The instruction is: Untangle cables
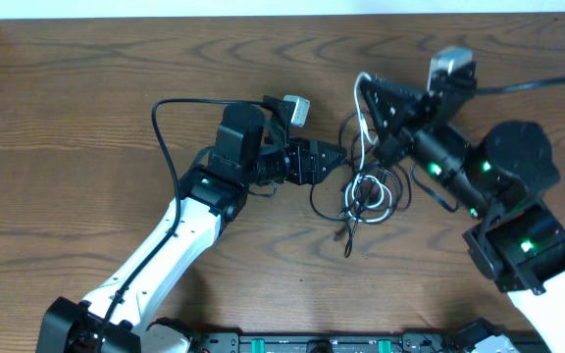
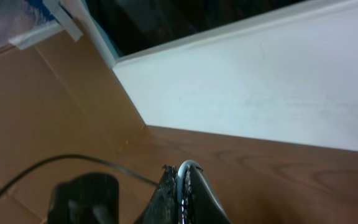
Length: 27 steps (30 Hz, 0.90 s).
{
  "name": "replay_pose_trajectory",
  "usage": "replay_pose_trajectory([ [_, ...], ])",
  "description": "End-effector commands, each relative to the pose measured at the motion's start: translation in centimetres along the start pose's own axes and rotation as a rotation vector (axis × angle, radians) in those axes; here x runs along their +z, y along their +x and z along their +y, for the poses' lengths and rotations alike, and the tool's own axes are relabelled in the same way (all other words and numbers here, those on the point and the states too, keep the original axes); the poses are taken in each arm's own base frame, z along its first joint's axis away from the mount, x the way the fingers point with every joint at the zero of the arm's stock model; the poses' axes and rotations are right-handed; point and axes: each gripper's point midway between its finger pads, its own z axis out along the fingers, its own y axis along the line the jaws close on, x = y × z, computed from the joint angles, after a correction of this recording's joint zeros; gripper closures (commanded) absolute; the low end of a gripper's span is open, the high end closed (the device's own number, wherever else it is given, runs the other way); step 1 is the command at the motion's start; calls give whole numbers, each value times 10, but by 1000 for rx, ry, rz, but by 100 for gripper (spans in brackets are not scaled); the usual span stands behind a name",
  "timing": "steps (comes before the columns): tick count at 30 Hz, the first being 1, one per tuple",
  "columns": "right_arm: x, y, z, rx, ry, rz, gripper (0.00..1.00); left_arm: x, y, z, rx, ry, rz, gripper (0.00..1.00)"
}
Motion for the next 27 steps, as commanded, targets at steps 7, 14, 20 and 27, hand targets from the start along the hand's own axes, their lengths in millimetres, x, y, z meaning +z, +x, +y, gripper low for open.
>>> replay_pose_trajectory([
  [7,12,-28,10,45,-21,-21,99,10,1,-35,105,87,-18,26],
  [14,7,-35,33,62,-123,-8,99,20,-9,-20,124,-87,-116,26],
  [20,3,-35,46,79,-187,15,99,12,-28,7,110,-285,-245,26],
  [27,3,-35,48,96,-197,20,99,19,-23,6,103,-280,-229,56],
])
